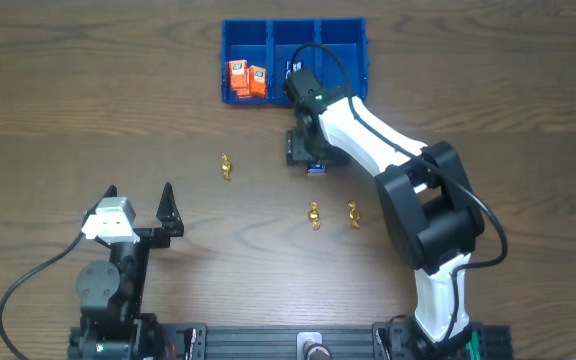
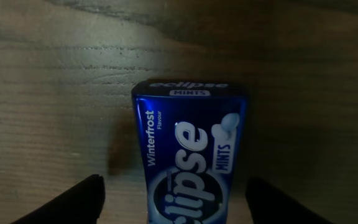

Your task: Sort Candies Into Trays

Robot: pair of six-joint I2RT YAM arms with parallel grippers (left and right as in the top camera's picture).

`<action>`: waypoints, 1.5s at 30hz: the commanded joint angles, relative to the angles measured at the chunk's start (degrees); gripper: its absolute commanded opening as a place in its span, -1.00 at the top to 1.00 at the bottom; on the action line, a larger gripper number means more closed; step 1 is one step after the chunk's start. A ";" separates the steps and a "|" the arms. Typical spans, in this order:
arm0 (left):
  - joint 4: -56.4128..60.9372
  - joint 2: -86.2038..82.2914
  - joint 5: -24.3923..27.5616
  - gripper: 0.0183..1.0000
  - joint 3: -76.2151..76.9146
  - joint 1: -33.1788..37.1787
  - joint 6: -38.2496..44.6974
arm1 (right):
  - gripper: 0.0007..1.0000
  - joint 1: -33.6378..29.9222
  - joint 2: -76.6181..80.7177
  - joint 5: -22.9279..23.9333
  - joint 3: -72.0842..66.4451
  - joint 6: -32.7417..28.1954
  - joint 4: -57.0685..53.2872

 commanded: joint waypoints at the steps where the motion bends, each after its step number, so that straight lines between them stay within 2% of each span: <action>1: -2.49 -0.37 0.48 -1.00 -0.83 0.28 0.81 | -0.27 0.33 1.40 0.68 -0.28 0.96 0.07; 15: -2.49 -0.37 0.48 -1.00 -0.83 0.28 0.83 | -0.07 -0.13 1.51 2.19 -0.28 1.16 -0.15; 20: -2.49 -0.37 0.48 -1.00 -0.83 0.28 0.83 | 0.10 -0.39 1.51 2.36 -0.31 1.16 -0.13; 26: -2.49 -0.37 0.48 -1.00 -0.83 0.28 0.83 | 0.39 -0.39 1.51 2.38 -0.31 1.16 -0.11; 35: -2.49 -0.37 0.46 -1.00 -0.83 0.28 0.81 | 0.54 1.49 -3.34 2.49 -0.11 1.16 0.17; 40: -2.49 -0.37 0.48 -1.00 -0.83 0.28 0.81 | 0.55 4.81 -11.50 8.15 4.66 1.16 -0.81; 45: -2.49 -0.37 0.48 -1.00 -0.83 0.28 0.81 | 0.55 5.20 -9.27 15.74 20.70 0.83 -9.79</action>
